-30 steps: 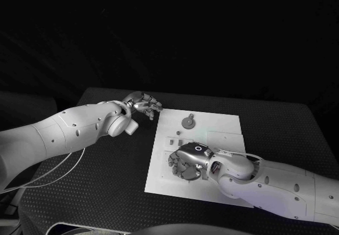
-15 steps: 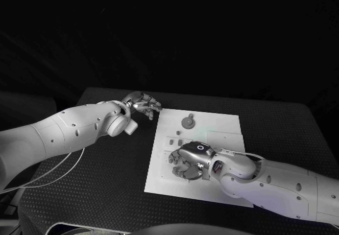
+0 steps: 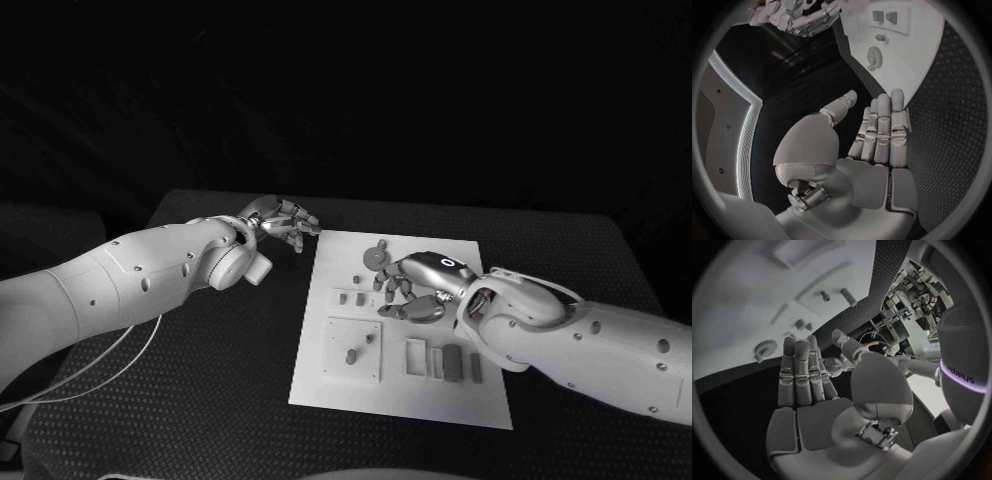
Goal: Assemble the parts on the task board
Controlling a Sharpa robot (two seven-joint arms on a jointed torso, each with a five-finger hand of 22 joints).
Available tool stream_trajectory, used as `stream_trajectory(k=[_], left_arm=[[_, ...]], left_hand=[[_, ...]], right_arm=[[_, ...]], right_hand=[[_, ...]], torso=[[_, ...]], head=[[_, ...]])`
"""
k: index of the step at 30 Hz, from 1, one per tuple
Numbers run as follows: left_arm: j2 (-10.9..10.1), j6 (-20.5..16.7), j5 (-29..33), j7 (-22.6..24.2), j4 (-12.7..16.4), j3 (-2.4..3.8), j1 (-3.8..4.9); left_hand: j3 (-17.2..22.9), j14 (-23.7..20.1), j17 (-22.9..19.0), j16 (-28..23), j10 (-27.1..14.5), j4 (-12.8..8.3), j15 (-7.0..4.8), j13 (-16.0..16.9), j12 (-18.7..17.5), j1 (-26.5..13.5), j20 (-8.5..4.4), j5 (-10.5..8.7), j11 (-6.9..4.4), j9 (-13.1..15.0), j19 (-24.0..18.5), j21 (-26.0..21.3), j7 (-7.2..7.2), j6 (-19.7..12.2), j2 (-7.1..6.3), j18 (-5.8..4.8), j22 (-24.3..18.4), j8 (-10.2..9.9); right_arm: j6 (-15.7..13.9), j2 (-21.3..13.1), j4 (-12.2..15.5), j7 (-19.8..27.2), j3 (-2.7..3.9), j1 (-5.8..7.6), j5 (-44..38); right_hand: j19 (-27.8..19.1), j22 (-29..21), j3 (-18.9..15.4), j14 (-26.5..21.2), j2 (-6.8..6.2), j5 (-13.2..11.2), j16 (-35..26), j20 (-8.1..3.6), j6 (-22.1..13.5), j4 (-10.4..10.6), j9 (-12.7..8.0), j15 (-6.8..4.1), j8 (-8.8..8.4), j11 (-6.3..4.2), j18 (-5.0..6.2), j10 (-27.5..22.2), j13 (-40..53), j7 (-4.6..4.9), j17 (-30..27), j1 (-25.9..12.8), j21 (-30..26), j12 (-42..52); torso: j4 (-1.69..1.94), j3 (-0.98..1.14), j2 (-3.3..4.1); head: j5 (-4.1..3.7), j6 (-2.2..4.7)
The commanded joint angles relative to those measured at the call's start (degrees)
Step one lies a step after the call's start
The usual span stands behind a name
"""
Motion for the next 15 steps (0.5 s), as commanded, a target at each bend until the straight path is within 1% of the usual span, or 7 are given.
stream_trajectory(k=[1, 4, 5, 6, 9, 11, 15], left_arm=[[0.2, -1.4, 0.5, 1.3, 0.0, 0.04, 0.09], [0.3, -1.6, 1.0, 1.6, 0.0, 0.04, 0.09], [0.4, -1.6, 1.3, 1.8, 0.0, 0.04, 0.09], [0.4, -1.5, 1.5, 1.8, -0.1, 0.04, 0.09], [0.4, -1.5, 1.7, 1.8, -0.1, 0.03, 0.09], [0.4, -1.5, 1.7, 1.8, 0.0, 0.03, 0.09], [0.2, -1.4, 1.8, 2.2, 0.1, 0.03, 0.08]], left_hand=[[-0.2, 0.5, 0.2, -0.4, 3.1, 0.2, -0.66, 0.8, 1.7, -0.6, -0.31, -0.21, -1.14, 0.1, 0.4, -0.4, 0.03, 0.5, 0.09, 3.25, 0.2, 0.1], [-0.3, 0.6, 0.3, -0.5, 3.6, 0.4, -0.92, 1.1, 2.2, -0.8, -0.45, -0.21, -1.43, 0.1, 0.5, -0.5, 0.02, 0.5, 0.12, 3.16, 0.3, 0.1], [-0.3, 0.6, 0.3, -0.5, 3.5, 0.4, -0.92, 1.0, 2.2, -0.8, -0.48, -0.21, -1.41, 0.1, 0.5, -0.5, 0.02, 0.5, 0.11, 3.12, 0.3, 0.1], [-0.3, 0.5, 0.3, -0.6, 3.2, 0.4, -0.89, 1.0, 2.2, -0.8, -0.52, -0.21, -1.35, 0.1, 0.4, -0.6, 0.02, 0.6, 0.09, 3.06, 0.3, 0.1], [-0.3, 0.4, 0.4, -0.8, 2.3, 0.5, -0.72, 0.8, 2.0, -0.8, -0.62, -0.21, -1.08, 0.1, 0.3, -0.8, 0.00, 0.6, 0.09, 2.88, 0.3, 0.1], [-0.3, 0.4, 0.4, -0.9, 2.1, 0.5, -0.67, 0.8, 2.0, -0.8, -0.63, -0.21, -1.02, 0.1, 0.3, -0.9, 0.00, 0.6, 0.08, 2.84, 0.4, 0.1], [-0.3, 0.3, 0.5, -0.9, 1.9, 0.5, -0.62, 0.8, 2.0, -0.8, -0.63, -0.21, -0.97, 0.1, 0.3, -1.0, 0.00, 0.6, 0.06, 2.80, 0.4, 0.1]], right_arm=[[3.4, -2.1, -0.5, -1.0, -0.02, 1.40, 10.7], [6.5, -4.7, -0.6, -3.0, -0.01, 2.78, 14.2], [6.9, -5.7, -0.6, -3.2, -0.01, 3.15, 15.2], [7.6, -6.3, -0.5, -3.7, -0.02, 3.36, 15.6], [13.3, -8.6, -0.6, -7.2, -0.03, 3.74, 20.5], [15.0, -9.5, -0.4, -8.5, -0.06, 3.74, 21.5], [18.4, -11.2, 0.9, -11.1, -0.35, 3.73, 23.1]], right_hand=[[0.8, 1.2, -0.2, 1.0, 0.07, -0.3, 0.3, -0.26, 1.1, 0.6, 0.4, -0.77, 0.84, -0.92, 0.29, 2.7, 2.1, -0.54, -0.6, -0.7, 0.4, 2.0], [2.2, 1.1, -1.0, 3.2, 0.23, -0.3, 2.2, -1.03, 2.9, 0.8, 1.7, -2.58, 2.27, -2.63, 0.29, 6.0, 9.6, -2.02, -0.7, -1.4, 1.1, 7.6], [2.8, 1.3, -1.6, 4.3, -0.01, -0.3, 6.6, -1.28, 3.4, 0.5, 2.5, -3.32, 2.79, -3.28, 0.29, 6.2, 15.4, -3.00, 1.8, -1.5, 1.5, 12.1], [3.1, 1.3, -1.7, 3.9, 0.69, -0.2, 9.3, -1.43, 3.7, 1.3, 3.1, -3.09, 3.11, -3.79, 0.29, 5.2, 19.7, -3.41, 3.3, -2.3, 1.9, 15.3], [4.4, 1.5, -1.7, 3.0, 0.09, -0.2, 15.9, -2.48, 4.8, 1.7, 5.7, -4.02, 4.37, -4.30, 0.29, 1.6, 30.5, -3.82, 6.3, -2.9, 4.5, 23.8], [3.9, 1.5, -1.7, 1.9, 0.02, -0.4, 17.8, -2.42, 4.2, 2.5, 6.6, -3.81, 4.25, -4.17, 0.29, -0.7, 34.3, -3.40, 6.7, -4.0, 5.6, 26.9], [4.4, 1.5, -1.6, 1.8, -0.05, -0.3, 23.4, -2.96, 4.8, 3.9, 8.7, -3.94, 4.70, -4.36, 0.29, -2.7, 43.6, -3.67, 8.6, -5.3, 8.4, 37.7]], torso=[[-0.19, -0.06, -0.09], [-0.41, -0.10, -0.22], [-0.49, -0.09, -0.26], [-0.54, -0.07, -0.29], [-0.79, -0.01, -0.45], [-0.97, 0.06, -0.55], [-1.19, 0.26, -0.67]], head=[[-1.00, 0.76], [-1.67, 1.10], [-1.81, 1.17], [-1.93, 1.25], [-2.38, 1.49], [-2.55, 1.53], [-2.78, 1.53]])
